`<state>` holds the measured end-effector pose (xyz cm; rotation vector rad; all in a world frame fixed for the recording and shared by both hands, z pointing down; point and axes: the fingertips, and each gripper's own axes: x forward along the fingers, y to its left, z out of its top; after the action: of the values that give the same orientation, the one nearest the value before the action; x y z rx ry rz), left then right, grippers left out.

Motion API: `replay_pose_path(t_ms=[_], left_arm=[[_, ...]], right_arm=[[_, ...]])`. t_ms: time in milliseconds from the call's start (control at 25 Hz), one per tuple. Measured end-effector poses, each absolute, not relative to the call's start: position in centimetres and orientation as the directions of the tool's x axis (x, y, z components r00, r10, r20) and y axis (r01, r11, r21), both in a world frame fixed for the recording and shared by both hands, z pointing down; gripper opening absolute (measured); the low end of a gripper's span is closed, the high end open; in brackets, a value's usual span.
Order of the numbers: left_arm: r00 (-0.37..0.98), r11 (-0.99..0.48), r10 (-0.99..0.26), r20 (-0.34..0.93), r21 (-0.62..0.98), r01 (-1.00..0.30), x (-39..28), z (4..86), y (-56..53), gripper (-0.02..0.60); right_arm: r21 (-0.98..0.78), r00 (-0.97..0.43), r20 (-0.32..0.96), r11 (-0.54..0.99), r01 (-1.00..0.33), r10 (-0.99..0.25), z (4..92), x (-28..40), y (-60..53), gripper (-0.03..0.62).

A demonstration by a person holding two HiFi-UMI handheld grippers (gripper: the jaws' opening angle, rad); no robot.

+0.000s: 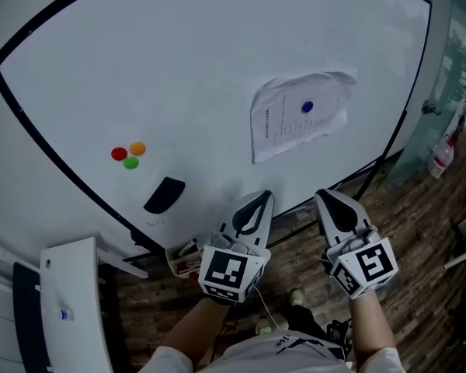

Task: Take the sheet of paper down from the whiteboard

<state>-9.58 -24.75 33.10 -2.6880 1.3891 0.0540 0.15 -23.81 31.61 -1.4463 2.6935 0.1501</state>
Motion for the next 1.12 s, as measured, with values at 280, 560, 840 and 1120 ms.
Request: replay_pose_path(t_ms=[280, 560, 840, 1120], left_arm=[[0.493, -0.469, -0.852, -0.174, -0.165, -0.868, -9.4, 27.9, -29.0, 0.012], [0.358, -0.294, -0.897, -0.260, -0.256, -0.921, -10.6, 23.3, -32.6, 0.015], [0.296, -0.213, -0.906, -0.301, -0.279, -0.936, -10.5, 21.1, -35.2, 0.107], [0.266, -0.170, -0.915, -0.303, -0.307, -0.936, -10.2, 20.3, -36.5, 0.117]], right_arm=[[0.083, -0.556, -0.181, 0.551, -0.831, -0.811, 28.5, 1.6, -29.7, 0.015], [0.109, -0.594, -0.162, 0.584, -0.804, -0.788, 27.5, 1.2, -35.0, 0.092], [0.166, -0.609, -0.189, 0.586, -0.793, -0.771, 27.2, 1.6, -38.2, 0.109], [0.207, -0.603, -0.188, 0.569, -0.796, -0.775, 27.2, 1.8, -40.6, 0.126]])
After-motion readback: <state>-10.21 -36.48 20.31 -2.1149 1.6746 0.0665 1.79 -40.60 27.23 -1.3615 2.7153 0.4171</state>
